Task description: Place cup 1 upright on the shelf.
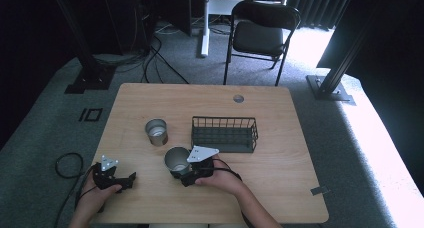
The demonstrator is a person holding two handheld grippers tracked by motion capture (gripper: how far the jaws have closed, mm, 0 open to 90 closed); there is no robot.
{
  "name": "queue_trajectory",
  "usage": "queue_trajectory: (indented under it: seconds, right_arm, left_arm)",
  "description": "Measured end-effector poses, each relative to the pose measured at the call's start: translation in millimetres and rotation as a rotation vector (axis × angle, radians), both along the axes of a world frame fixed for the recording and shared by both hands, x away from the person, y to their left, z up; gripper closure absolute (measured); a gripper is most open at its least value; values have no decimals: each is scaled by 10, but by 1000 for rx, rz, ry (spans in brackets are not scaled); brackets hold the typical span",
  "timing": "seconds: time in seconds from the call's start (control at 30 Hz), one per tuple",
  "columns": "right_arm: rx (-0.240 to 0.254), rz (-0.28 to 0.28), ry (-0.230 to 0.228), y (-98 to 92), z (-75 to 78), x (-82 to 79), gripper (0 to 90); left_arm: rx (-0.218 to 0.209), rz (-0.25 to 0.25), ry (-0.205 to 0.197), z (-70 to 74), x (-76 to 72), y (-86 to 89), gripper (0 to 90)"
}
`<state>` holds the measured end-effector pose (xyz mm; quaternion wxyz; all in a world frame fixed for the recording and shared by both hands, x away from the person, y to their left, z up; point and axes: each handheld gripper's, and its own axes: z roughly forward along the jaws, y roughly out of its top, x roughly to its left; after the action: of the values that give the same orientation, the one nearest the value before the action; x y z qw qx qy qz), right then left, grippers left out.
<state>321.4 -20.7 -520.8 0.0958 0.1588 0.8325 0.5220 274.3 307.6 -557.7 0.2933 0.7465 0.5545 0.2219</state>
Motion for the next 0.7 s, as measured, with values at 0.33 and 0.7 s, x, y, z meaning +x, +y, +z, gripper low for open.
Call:
queue_trajectory:
  seconds: [0.33, 0.7]
  right_arm:
    - [8, -8, 23, -7, 90, 8, 146]
    - [37, -22, 22, -49, 412, 3, 147]
  left_arm:
    - [0, 0, 0, 0, 0, 0, 2]
    - [-1, 1, -2, -1, 1, -1, 3]
